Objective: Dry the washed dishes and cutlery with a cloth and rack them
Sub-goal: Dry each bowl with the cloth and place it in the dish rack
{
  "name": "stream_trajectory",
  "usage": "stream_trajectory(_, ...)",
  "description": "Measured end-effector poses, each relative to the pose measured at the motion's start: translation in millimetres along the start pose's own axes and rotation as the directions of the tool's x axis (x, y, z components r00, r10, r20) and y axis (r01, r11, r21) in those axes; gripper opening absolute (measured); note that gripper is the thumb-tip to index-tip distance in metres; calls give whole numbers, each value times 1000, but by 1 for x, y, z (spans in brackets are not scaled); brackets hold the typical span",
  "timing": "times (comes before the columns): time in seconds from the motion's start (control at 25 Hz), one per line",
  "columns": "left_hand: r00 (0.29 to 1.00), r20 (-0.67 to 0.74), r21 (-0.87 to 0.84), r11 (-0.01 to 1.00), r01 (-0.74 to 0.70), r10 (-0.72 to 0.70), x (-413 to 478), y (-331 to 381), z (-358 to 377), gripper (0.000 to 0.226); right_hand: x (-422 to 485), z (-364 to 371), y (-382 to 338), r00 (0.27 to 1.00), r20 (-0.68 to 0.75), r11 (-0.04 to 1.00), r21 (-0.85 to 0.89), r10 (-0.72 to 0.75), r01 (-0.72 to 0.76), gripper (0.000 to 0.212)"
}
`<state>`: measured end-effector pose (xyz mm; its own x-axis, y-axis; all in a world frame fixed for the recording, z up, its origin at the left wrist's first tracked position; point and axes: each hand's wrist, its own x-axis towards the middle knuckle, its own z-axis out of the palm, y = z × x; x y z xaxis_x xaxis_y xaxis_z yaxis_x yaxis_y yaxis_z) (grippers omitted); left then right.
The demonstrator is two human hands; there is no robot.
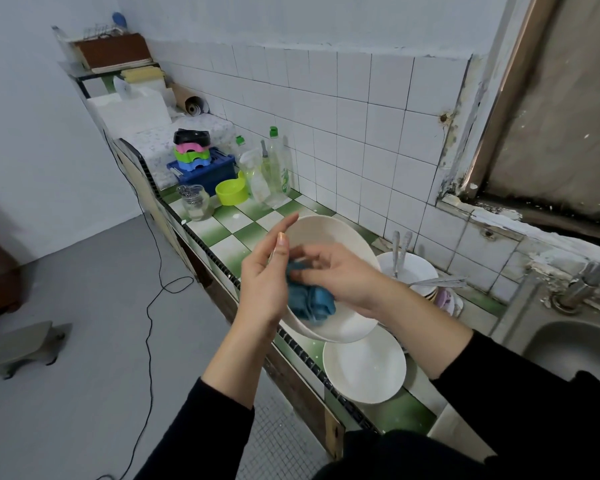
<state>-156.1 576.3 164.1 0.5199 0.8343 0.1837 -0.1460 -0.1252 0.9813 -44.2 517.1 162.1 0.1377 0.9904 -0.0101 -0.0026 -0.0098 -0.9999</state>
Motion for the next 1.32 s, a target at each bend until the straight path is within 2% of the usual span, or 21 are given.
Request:
stream_trajectory(0.08, 995, -72, 6, 998, 67, -66, 5, -1, -8, 28, -10, -6, -6, 948, 301, 977, -211, 101, -37, 21)
stream_trajectory(0.12, 987, -109, -15, 993, 113, -114, 7, -1, -11, 30, -14, -12, -11, 904, 393, 934, -358, 168, -18, 27)
stream_trajectory(0.2, 960, -181, -41, 976, 212, -216, 8, -2, -12, 34, -15, -22, -19, 872, 431, 754, -646, 233, 118, 47)
stream_trajectory(0.24, 948, -199, -27, 968, 249, -249, 8, -3, -12, 34, -14, -25, -22, 879, 426, 673, -717, 213, 184, 51)
stream_trajectory(0.28, 940, -194, -10, 959, 283, -280, 8, -5, -12, 35, -12, -27, -25, 885, 431, 654, -724, 176, 222, 52)
stream_trajectory(0.36, 944, -151, 78, 949, 307, -293, 9, -8, -14, 35, -8, -36, -29, 886, 452, 752, -619, 105, 227, 52)
stream_trajectory(0.48, 977, -20, 233, 949, 212, -213, 2, -14, -24, 39, -6, -60, -34, 908, 418, 924, -358, 32, 132, 49)
stream_trajectory(0.56, 979, 100, 235, 960, 150, -178, -8, -21, -30, 40, -6, -74, -35, 911, 413, 965, -233, -14, 121, 53)
stream_trajectory(0.68, 976, 208, 252, 968, 14, -68, -16, -30, -36, 46, -5, -90, -34, 898, 426, 986, -64, -110, 151, 54)
stream_trajectory(0.8, 957, 269, 291, 937, -192, 113, -11, -24, -39, 59, -5, -105, -34, 914, 374, 987, 71, -157, 141, 52)
stream_trajectory(0.88, 937, 290, 221, 939, -262, 193, -8, -16, -36, 61, -7, -112, -38, 933, 310, 983, 76, -182, 167, 53)
stream_trajectory(0.96, 927, 299, 139, 951, -275, 224, -6, -10, -30, 60, -11, -114, -45, 959, 197, 978, 4, -206, 209, 55)
stream_trajectory(1.04, 933, 267, 87, 958, -272, 241, -5, -7, -24, 57, -18, -111, -55, 969, 13, 958, -144, -248, 248, 53)
stream_trajectory(1.16, 958, 184, 88, 968, -237, 218, -2, -7, -16, 53, -29, -93, -63, 881, -239, 887, -330, -409, 322, 54)
stream_trajectory(1.24, 972, 127, 108, 971, -212, 198, -1, -8, -10, 49, -39, -75, -55, 850, -264, 875, -307, -456, 374, 58)
stream_trajectory(1.32, 979, 90, 110, 975, -193, 183, 1, -9, -6, 47, -50, -54, -34, 863, -229, 872, -320, -451, 371, 65)
